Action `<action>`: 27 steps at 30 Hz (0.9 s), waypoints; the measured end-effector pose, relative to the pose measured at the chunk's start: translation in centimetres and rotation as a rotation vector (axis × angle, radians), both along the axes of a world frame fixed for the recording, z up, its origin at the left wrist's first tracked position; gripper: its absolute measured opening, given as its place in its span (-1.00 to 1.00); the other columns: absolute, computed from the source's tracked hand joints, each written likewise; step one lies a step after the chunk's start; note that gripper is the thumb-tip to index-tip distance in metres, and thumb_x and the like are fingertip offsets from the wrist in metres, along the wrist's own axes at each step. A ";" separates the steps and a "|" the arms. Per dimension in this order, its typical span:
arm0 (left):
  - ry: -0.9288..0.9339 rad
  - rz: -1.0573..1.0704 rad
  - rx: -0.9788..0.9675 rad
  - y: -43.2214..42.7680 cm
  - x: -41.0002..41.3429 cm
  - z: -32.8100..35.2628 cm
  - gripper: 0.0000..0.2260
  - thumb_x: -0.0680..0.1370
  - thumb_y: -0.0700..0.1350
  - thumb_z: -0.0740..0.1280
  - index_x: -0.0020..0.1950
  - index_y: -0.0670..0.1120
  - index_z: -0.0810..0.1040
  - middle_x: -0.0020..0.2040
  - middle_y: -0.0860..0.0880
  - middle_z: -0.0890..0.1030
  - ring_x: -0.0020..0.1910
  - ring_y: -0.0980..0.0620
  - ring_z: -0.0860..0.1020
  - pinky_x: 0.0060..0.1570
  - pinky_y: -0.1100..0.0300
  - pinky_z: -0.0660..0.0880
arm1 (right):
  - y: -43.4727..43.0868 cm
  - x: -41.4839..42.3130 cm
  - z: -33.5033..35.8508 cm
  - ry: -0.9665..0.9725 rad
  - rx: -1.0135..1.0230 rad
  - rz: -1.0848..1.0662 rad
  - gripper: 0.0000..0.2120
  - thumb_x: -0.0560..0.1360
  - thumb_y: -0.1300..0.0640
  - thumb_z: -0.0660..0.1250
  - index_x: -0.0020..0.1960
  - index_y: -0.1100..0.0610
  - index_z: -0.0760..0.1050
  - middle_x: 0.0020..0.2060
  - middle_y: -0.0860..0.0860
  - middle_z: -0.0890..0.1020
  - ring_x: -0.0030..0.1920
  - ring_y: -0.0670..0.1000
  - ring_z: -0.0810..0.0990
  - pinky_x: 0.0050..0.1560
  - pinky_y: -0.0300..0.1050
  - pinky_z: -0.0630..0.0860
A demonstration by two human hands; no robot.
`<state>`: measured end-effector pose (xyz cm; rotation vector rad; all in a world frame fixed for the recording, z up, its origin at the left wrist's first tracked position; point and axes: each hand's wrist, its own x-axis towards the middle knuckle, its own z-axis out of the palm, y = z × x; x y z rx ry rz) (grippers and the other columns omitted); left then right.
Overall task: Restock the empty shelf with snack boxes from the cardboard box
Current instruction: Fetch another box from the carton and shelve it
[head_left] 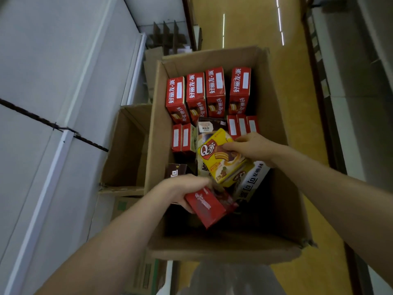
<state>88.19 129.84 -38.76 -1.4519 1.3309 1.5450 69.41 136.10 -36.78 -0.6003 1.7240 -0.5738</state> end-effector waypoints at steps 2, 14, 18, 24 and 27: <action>0.078 0.083 0.030 -1.5 0.4 2.5 -0.81 0.55 -0.03 0.33 0.11 -0.06 0.45 0.05 -0.11 0.62 0.05 -0.02 0.59 0.00 0.01 0.57 | -0.1 -0.3 1.3 0.005 0.005 -0.052 -0.63 0.44 -0.14 0.41 0.02 0.15 0.57 -0.10 0.04 0.69 -0.10 0.00 0.66 -0.21 -0.18 0.53; 0.598 0.536 -0.045 -4.9 -0.6 10.6 -0.59 0.45 -0.41 0.24 0.28 -0.19 0.49 0.12 -0.19 0.64 0.04 -0.09 0.62 -0.08 0.03 0.60 | 1.0 -2.6 13.3 -0.036 -0.237 -0.472 -0.66 0.54 -0.14 0.29 0.11 0.12 0.55 -0.05 0.11 0.70 -0.08 0.09 0.67 -0.16 -0.01 0.61; 0.750 0.554 -0.038 -4.1 -2.5 14.2 -0.66 0.47 -0.44 0.19 0.13 -0.13 0.54 0.00 -0.15 0.67 0.00 -0.07 0.60 0.17 -0.05 0.48 | 2.7 -2.9 17.2 -0.026 -0.387 -0.506 -0.64 0.54 -0.13 0.29 0.18 0.10 0.53 -0.04 0.08 0.71 -0.04 0.05 0.69 -0.09 -0.01 0.62; 0.864 0.506 0.040 -2.1 -6.7 18.7 -0.71 0.48 -0.38 0.20 0.10 -0.11 0.53 -0.02 -0.16 0.64 0.03 -0.12 0.58 0.21 -0.15 0.46 | 6.9 -3.3 22.4 -0.018 -0.530 -0.561 -0.64 0.52 -0.03 0.36 0.25 0.09 0.47 -0.06 0.06 0.72 -0.02 0.03 0.70 0.10 0.04 0.59; 0.926 0.429 0.078 -0.6 -9.2 20.7 -0.62 0.36 -0.38 0.26 0.13 -0.11 0.53 0.02 -0.17 0.64 0.04 -0.13 0.59 0.12 -0.16 0.51 | 9.8 -3.8 24.6 0.018 -0.567 -0.565 -0.66 0.52 0.04 0.36 0.27 0.03 0.45 -0.01 0.08 0.71 0.01 0.07 0.69 0.03 0.04 0.61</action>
